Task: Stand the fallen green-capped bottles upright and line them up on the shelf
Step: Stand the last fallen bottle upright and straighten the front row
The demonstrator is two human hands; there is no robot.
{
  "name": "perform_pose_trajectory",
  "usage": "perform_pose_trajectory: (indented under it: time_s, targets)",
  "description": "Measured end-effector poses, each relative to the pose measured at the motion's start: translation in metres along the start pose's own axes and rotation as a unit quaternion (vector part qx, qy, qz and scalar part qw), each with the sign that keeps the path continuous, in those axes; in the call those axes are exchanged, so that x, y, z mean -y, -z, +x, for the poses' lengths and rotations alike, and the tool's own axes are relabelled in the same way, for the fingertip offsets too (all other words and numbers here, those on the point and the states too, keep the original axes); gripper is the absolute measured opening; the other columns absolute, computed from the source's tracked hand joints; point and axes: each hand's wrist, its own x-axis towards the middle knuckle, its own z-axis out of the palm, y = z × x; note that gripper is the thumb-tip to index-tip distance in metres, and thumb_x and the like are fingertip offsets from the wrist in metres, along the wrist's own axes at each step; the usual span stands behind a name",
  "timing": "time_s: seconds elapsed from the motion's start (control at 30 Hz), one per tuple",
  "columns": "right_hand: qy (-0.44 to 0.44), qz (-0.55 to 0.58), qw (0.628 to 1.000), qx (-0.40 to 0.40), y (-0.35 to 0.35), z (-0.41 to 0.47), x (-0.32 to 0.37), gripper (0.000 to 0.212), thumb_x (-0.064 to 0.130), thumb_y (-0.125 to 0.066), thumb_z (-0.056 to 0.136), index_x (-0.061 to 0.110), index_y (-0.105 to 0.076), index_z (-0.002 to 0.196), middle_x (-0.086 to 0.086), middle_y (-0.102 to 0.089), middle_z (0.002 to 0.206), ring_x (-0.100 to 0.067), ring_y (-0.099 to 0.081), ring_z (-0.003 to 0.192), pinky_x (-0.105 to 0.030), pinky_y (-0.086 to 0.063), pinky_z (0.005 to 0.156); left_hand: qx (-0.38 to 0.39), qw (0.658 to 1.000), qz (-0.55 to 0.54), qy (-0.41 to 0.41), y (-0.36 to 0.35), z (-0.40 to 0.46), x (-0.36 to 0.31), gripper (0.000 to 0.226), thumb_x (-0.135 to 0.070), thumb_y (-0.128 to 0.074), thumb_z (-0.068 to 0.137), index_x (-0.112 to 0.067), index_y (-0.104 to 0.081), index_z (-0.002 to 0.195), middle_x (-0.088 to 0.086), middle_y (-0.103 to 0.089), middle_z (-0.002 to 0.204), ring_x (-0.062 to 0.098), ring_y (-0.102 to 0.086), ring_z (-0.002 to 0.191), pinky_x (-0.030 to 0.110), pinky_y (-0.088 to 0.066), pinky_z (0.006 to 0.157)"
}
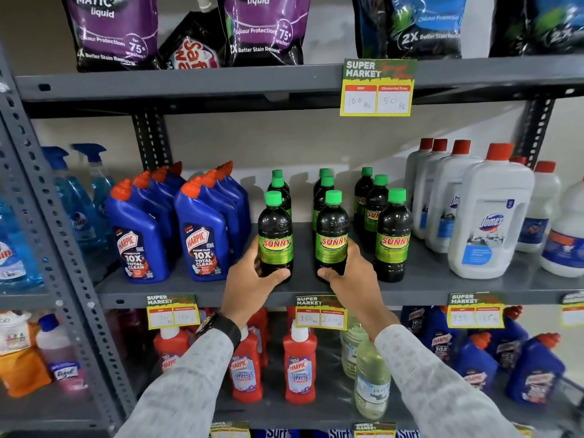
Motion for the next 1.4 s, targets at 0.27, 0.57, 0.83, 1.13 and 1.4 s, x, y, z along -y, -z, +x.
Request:
perform_pose_trajectory:
  time_s: [0.27, 0.57, 0.83, 1.13, 1.4]
  targets:
    - [0.088, -0.008, 0.99, -0.109, 0.034, -0.017, -0.022, 0.076, 0.039, -0.077, 0.088, 0.02, -0.043, 0.153, 0.004, -0.067, 0.128, -0.011, -0.065, 0.113, -0.039, -0.057, 0.096, -0.244, 0.96, 0.041, -0.127, -0.037, -0.05, -0.039, 0.032, -0.019, -0.065, 0.098, -0.017, -0.063, 0.13, -0.004, -0.07, 0.107, 0.012, -0.068, 0.096, 0.037, -0.06, 0.08]
    - [-0.032, -0.017, 0.995, -0.091, 0.087, 0.004, -0.06, 0.111, 0.043, -0.09, 0.072, 0.017, -0.025, 0.158, -0.007, -0.04, 0.156, -0.026, -0.039, 0.144, -0.043, -0.037, 0.113, -0.041, 0.995, 0.087, 0.022, -0.112, -0.024, -0.061, 0.106, -0.037, -0.072, 0.091, -0.023, 0.006, 0.161, 0.004, -0.035, 0.164, 0.022, -0.038, 0.145, 0.04, -0.037, 0.114]
    - [-0.012, -0.01, 0.999, -0.045, 0.101, 0.011, -0.067, 0.082, 0.029, -0.085, 0.081, 0.022, -0.038, 0.148, 0.004, -0.063, 0.133, -0.021, -0.057, 0.124, -0.037, -0.043, 0.1, -0.047, 0.997, 0.052, 0.015, -0.118, -0.006, -0.053, 0.072, -0.025, -0.078, 0.086, -0.028, -0.042, 0.148, -0.013, -0.065, 0.122, 0.009, -0.058, 0.115, 0.031, -0.043, 0.1]
    - [0.001, -0.024, 0.998, -0.056, 0.098, 0.01, -0.072, 0.082, 0.028, -0.082, 0.084, 0.022, -0.035, 0.15, 0.0, -0.062, 0.136, -0.023, -0.057, 0.125, -0.038, -0.043, 0.102, -0.038, 0.999, 0.026, 0.011, -0.119, -0.002, -0.041, 0.075, -0.028, -0.081, 0.084, -0.034, -0.044, 0.148, -0.029, -0.06, 0.118, -0.015, -0.052, 0.111, 0.022, -0.04, 0.099]
    - [-0.003, -0.037, 0.997, -0.072, 0.097, 0.008, -0.07, 0.084, 0.032, -0.084, 0.081, 0.023, -0.037, 0.149, 0.002, -0.063, 0.135, -0.022, -0.058, 0.125, -0.042, -0.043, 0.104, -0.032, 0.999, 0.039, 0.009, -0.119, -0.002, -0.038, 0.08, -0.035, -0.08, 0.083, -0.034, -0.039, 0.152, -0.016, -0.064, 0.132, 0.003, -0.057, 0.122, 0.031, -0.044, 0.107]
